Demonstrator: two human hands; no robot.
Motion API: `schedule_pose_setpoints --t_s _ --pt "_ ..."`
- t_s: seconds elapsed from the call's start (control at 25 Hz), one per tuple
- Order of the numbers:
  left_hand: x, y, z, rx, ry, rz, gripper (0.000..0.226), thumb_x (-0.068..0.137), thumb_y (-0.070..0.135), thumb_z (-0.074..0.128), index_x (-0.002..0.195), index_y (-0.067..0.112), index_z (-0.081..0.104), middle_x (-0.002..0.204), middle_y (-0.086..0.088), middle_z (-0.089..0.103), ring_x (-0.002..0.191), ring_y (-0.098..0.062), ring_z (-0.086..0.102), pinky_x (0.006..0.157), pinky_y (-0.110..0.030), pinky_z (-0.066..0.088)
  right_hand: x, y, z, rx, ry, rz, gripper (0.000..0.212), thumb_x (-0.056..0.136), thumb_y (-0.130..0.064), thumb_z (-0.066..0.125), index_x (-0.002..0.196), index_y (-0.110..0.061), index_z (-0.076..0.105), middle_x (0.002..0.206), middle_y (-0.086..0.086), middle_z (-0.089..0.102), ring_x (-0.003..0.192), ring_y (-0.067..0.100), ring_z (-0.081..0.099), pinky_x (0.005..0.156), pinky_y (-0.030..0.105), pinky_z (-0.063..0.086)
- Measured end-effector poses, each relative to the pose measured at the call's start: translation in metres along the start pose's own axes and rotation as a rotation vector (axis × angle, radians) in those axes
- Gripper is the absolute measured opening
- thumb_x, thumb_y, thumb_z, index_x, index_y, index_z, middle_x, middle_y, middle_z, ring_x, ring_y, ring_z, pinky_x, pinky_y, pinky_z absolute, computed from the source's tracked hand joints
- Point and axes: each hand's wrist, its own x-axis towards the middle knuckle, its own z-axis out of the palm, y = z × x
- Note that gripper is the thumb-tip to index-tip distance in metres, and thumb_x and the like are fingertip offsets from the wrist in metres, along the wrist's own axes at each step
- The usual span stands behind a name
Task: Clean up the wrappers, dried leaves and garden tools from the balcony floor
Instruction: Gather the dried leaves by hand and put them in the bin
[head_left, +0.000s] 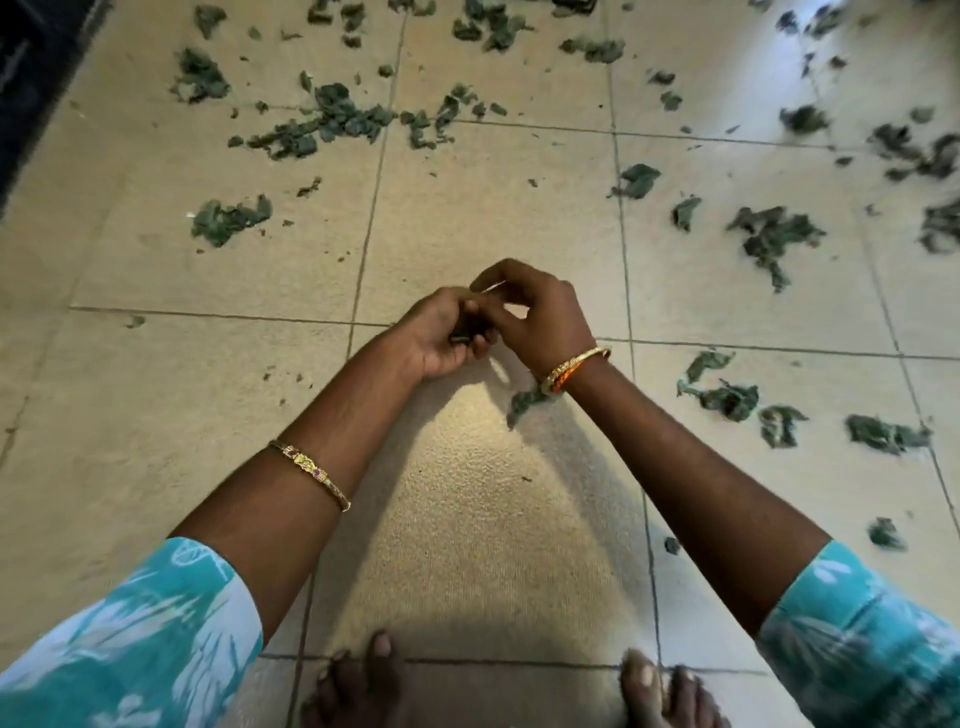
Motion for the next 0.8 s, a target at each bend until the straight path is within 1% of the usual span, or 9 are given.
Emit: schedule_pose_setpoints --t_s 0.12,0.2,0.28,0.36,0.44,0.52,0.6,0.72,0.8 --pt "0.003 -0.009 0.006 0.003 0.040 -0.001 0.037 0.099 0.023 0.040 0.063 0.017 0.037 0.039 0.006 0.031 0.029 -0.005 0.030 0.030 -0.011 0.019 -0.030 0.017 -0.014 -0.008 0.199 0.094 0.016 0.088 -0.021 0.060 0.095 -0.009 0.068 0.096 0.004 0.068 0.095 0.017 0.062 0.088 0.038 0.050" --pt "0.001 -0.010 0.004 -0.001 0.074 0.006 0.040 0.096 0.024 0.043 0.060 0.019 0.029 0.037 0.006 0.028 0.029 -0.005 0.023 0.029 -0.012 0.014 -0.063 0.031 -0.009 -0.174 0.124 0.203 0.030 0.084 -0.028 0.066 0.107 -0.009 0.066 0.117 0.012 0.059 0.115 0.026 0.050 0.100 0.033 0.040" --pt "-0.002 -0.012 0.004 0.021 0.097 0.010 0.039 0.095 0.024 0.045 0.059 0.019 0.028 0.040 0.006 0.031 0.029 -0.004 0.022 0.029 -0.012 0.014 -0.095 0.039 0.009 -0.356 -0.021 0.198 0.046 0.078 -0.033 0.072 0.117 -0.010 0.062 0.132 0.018 0.048 0.127 0.035 0.038 0.105 0.039 0.035" --pt "-0.005 -0.019 0.003 0.062 0.112 0.000 0.039 0.097 0.027 0.044 0.061 0.019 0.032 0.040 0.007 0.032 0.029 -0.003 0.024 0.028 -0.011 0.015 -0.119 0.048 0.028 -0.473 -0.007 0.029 0.040 0.076 -0.021 0.075 0.112 -0.006 0.065 0.128 0.023 0.053 0.122 0.041 0.046 0.099 0.047 0.044" --pt "-0.005 -0.024 0.005 0.086 0.106 -0.013 0.040 0.099 0.027 0.041 0.060 0.019 0.033 0.037 0.009 0.030 0.028 -0.003 0.024 0.027 -0.011 0.016 -0.126 0.053 0.030 -0.510 0.046 -0.092 0.030 0.073 -0.005 0.076 0.102 -0.003 0.069 0.114 0.020 0.063 0.107 0.038 0.059 0.080 0.042 0.056" --pt "-0.005 -0.027 0.010 0.142 0.104 -0.043 0.040 0.098 0.024 0.039 0.059 0.020 0.032 0.037 0.009 0.029 0.028 -0.003 0.024 0.028 -0.012 0.015 -0.117 0.054 0.018 -0.536 0.035 -0.148 0.022 0.073 -0.003 0.075 0.094 -0.004 0.071 0.101 0.015 0.069 0.091 0.034 0.063 0.062 0.035 0.057" --pt "-0.007 -0.035 0.020 0.224 0.098 -0.078 0.039 0.095 0.024 0.040 0.057 0.020 0.034 0.040 0.007 0.033 0.032 -0.005 0.029 0.030 -0.012 0.019 -0.111 0.054 0.002 -0.462 0.040 -0.144 0.009 0.073 -0.003 0.072 0.082 -0.005 0.073 0.086 0.012 0.071 0.077 0.031 0.063 0.059 0.031 0.053" --pt "-0.009 -0.048 0.041 0.281 0.080 -0.093 0.036 0.096 0.028 0.042 0.061 0.017 0.040 0.052 0.000 0.041 0.044 -0.012 0.040 0.034 -0.013 0.027 -0.098 0.051 -0.034 -0.118 0.194 0.157 0.011 0.075 0.000 0.069 0.079 -0.008 0.075 0.081 0.011 0.073 0.074 0.025 0.067 0.069 0.029 0.053" --pt "-0.011 -0.055 0.056 0.295 0.044 -0.104 0.035 0.098 0.031 0.040 0.068 0.014 0.044 0.060 -0.004 0.045 0.051 -0.015 0.045 0.037 -0.015 0.033 -0.092 0.044 -0.063 0.173 0.174 0.428 0.015 0.077 0.001 0.070 0.086 -0.009 0.075 0.083 0.010 0.072 0.074 0.020 0.068 0.075 0.029 0.056"
